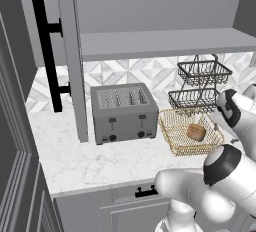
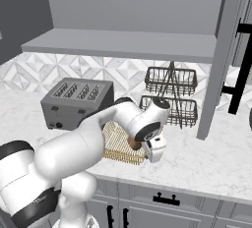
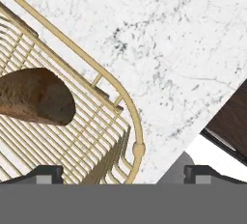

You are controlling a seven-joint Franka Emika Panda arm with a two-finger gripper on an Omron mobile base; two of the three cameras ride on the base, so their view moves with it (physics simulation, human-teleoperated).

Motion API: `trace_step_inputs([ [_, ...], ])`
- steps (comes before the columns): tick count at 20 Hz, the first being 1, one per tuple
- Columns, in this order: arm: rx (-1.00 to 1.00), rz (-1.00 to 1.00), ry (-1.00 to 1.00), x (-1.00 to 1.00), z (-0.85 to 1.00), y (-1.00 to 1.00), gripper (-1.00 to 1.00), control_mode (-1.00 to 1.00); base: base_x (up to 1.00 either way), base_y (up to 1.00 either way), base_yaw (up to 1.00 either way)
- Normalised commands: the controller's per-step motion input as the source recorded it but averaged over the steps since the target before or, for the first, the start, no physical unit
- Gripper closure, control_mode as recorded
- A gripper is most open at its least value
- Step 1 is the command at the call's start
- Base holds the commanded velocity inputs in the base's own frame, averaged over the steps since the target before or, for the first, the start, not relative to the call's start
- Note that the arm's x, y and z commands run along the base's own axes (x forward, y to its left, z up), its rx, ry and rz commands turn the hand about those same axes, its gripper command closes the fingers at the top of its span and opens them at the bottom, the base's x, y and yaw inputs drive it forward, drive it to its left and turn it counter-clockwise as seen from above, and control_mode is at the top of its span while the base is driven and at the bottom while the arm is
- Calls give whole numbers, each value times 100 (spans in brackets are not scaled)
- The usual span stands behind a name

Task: Open the cabinet, pick up the bread from the cabinet and place it in the basket. Then move the basket to the dining counter.

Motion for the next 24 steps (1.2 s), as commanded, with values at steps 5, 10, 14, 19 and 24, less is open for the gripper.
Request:
trace_step_inputs([
  [5,0,-3,0,10,-16,0,-100,-100,0,0,0],
  [10,0,0,0,7,-14,6,-100,-100,0,0,0],
  [14,0,0,0,0,-28,-2,-100,-100,0,0,0],
  [19,0,0,0,0,-30,-2,-100,-100,0,0,0],
  [24,0,0,-1,12,-22,0,-100,-100,0,0,0],
])
